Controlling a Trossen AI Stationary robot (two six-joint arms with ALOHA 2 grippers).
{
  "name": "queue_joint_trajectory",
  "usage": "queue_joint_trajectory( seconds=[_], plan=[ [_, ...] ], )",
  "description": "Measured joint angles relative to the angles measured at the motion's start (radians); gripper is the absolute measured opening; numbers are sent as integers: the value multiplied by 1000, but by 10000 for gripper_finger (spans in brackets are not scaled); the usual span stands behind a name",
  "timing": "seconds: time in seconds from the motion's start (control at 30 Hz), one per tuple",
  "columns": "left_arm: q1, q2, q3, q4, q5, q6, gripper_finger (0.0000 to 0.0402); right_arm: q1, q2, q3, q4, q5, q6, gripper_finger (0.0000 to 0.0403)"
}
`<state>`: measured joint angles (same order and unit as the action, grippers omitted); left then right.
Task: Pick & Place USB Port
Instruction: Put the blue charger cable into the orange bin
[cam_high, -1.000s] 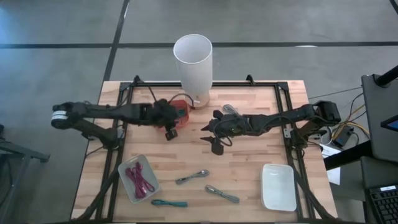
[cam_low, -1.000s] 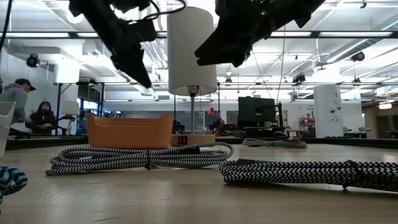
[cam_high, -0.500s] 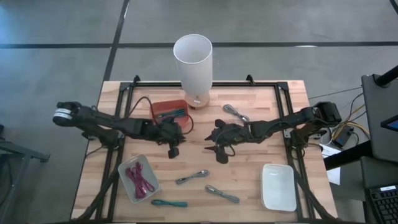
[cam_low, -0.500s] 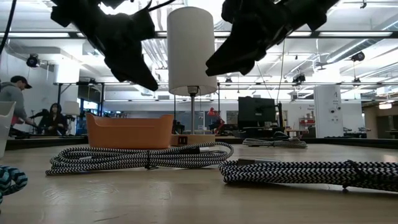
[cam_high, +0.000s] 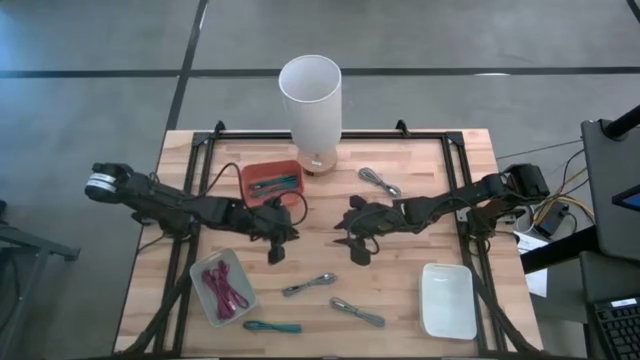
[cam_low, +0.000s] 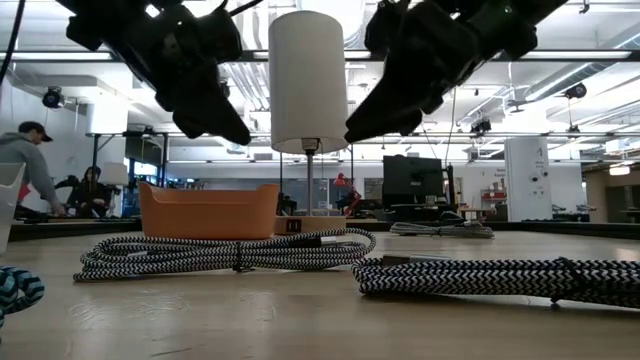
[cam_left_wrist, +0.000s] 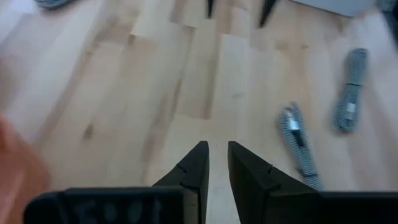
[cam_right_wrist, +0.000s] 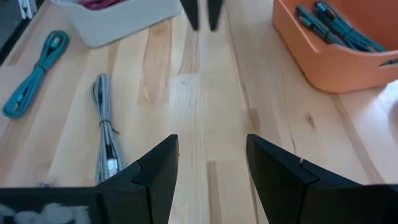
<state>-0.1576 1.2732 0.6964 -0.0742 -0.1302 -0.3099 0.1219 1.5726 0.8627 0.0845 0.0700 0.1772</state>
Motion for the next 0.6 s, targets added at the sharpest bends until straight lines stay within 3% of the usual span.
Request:
queue_joint_trajectory(
  seconds=[0.2, 0.6],
  plan=[
    [-37, 0, 0, 56, 152, -3, 63, 0, 0, -15, 0, 0, 0, 187],
    [-251, 24, 43, 92, 171, -113, 133, 0, 0, -14, 3, 0, -5, 187]
  ],
)
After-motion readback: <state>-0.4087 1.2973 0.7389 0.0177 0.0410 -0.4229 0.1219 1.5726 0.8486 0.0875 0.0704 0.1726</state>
